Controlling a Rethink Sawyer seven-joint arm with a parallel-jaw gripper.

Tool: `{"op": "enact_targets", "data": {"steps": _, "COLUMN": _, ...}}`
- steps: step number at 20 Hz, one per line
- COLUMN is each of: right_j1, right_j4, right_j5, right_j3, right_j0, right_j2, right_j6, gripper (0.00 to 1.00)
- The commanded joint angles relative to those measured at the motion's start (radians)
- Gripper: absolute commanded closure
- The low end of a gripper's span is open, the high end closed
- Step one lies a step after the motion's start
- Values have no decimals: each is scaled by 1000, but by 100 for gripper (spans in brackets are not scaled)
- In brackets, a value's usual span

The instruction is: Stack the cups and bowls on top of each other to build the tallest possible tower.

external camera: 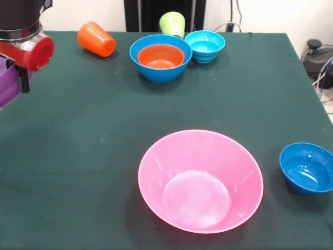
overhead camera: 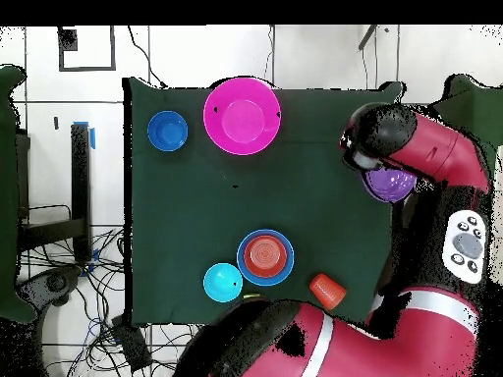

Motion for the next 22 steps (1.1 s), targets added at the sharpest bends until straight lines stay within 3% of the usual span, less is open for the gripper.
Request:
{"op": "enact_targets", "data": {"steps": 1, "right_j1": -48, "right_j4": -64, "right_j5": -197, "right_j3": 276, "right_j0": -8, "right_j2": 88, "right_j6": 25, "gripper": 100}}
{"op": "enact_targets", "data": {"steps": 6, "right_j1": -39, "right_j4": -68, "right_j5": -220, "right_j3": 269, "right_j0": -80, "right_j2": 134, "right_j6": -82, "gripper": 100}}
{"op": "enact_targets", "data": {"steps": 13, "right_j1": -62, "right_j4": -115, "right_j5": -233, "right_j3": 281, "right_j0": -242, "right_j2": 209, "right_j6": -228, "gripper": 100}}
{"op": "enact_targets", "data": {"steps": 17, "right_j1": -108, "right_j4": -162, "right_j5": -301, "right_j3": 368, "right_j0": -326, "right_j2": 244, "right_j6": -243, "gripper": 100}}
{"op": "enact_targets", "data": {"steps": 20, "right_j1": -124, "right_j4": -220, "right_j5": -315, "right_j3": 365, "right_j0": -325, "right_j2": 252, "right_j6": -252, "gripper": 100}}
{"op": "enact_targets", "data": {"steps": 22, "right_j1": -90, "right_j4": -234, "right_j5": -239, "right_j3": 284, "right_j0": -289, "right_j2": 250, "right_j6": -225, "gripper": 100}}
